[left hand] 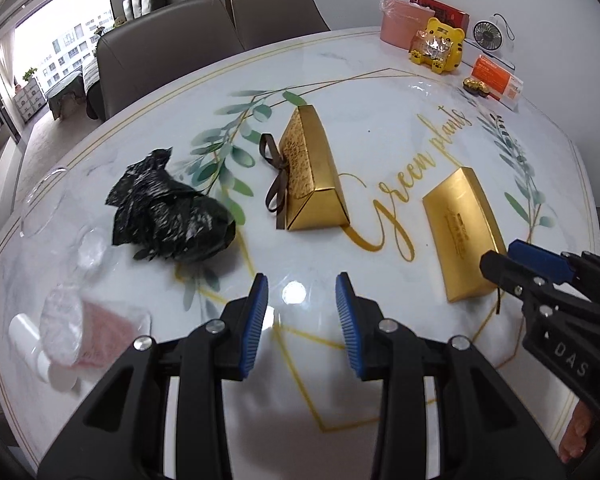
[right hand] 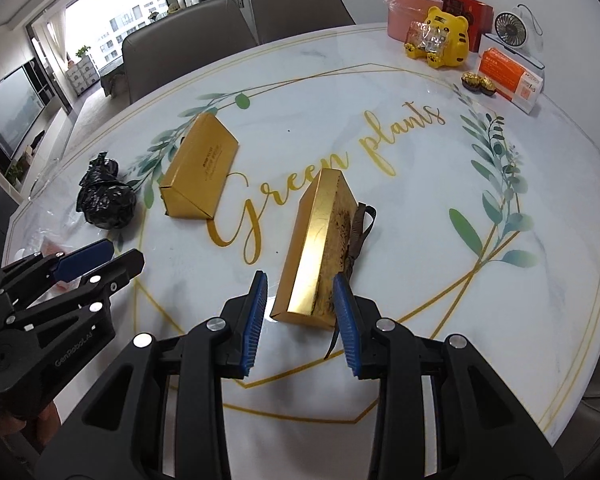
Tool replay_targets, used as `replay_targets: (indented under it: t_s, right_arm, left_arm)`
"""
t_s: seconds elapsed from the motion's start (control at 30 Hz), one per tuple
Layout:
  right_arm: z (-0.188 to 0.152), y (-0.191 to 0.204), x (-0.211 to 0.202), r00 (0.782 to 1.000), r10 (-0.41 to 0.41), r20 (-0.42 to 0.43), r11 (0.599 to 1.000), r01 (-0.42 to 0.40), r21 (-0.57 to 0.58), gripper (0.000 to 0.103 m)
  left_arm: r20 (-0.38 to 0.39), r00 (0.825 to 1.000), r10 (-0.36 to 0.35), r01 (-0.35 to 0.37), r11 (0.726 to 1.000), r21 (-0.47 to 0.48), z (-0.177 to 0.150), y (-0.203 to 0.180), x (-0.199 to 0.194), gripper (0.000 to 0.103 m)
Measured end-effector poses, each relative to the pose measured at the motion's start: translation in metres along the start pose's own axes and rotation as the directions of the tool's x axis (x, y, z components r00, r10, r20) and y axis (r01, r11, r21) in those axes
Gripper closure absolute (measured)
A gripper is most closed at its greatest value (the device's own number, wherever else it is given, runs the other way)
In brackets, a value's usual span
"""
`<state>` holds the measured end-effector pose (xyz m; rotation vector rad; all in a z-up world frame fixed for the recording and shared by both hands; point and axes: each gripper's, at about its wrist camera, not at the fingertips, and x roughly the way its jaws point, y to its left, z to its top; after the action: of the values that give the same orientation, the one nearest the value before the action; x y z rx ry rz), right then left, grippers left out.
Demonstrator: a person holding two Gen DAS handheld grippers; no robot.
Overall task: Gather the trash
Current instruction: 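Grasp a gold gift box with the right tool while the left tool grasps the other gold box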
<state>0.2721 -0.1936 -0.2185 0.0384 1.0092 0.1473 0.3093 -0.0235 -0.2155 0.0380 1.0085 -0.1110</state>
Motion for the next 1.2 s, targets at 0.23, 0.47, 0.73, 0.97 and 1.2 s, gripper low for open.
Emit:
replay_targets:
  t_s: [0.23,0.47,0.73,0.97,1.2]
  right_arm:
    - [0.009,-0.004,0.023,1.0,-0.028,0.012,1.0,0.028,-0.007,0.07]
    - [0.024,0.0,0.034,0.998,-0.05,0.049,0.998,0.052,-0.04,0.069]
    - [0.043,-0.002,0.048,0.996,-0.055,0.067,0.996,0.059,-0.06,0.067]
    - [0.045,-0.003,0.051,0.996,-0.052,0.067,0.996,0.057,-0.069,0.066]
    - [0.047,-0.005,0.051,0.997,-0.043,0.065,0.997,0.047,-0.068,0.066]
  left_arm:
    - [-0.005,1.0,-0.012,0.012,1.0,0.017,0.023,-0.003,0.042,0.067]
    - [0.023,1.0,-0.007,0.007,0.999,0.032,0.038,-0.005,0.06,0.067]
    - [0.061,0.998,-0.002,0.0,1.0,0.025,0.054,-0.008,0.061,0.06]
    - [0.083,0.996,0.021,-0.021,1.0,0.0,0.067,-0.013,0.064,0.053]
    - [0.122,0.992,0.022,-0.019,1.0,-0.02,0.076,-0.023,0.058,0.044]
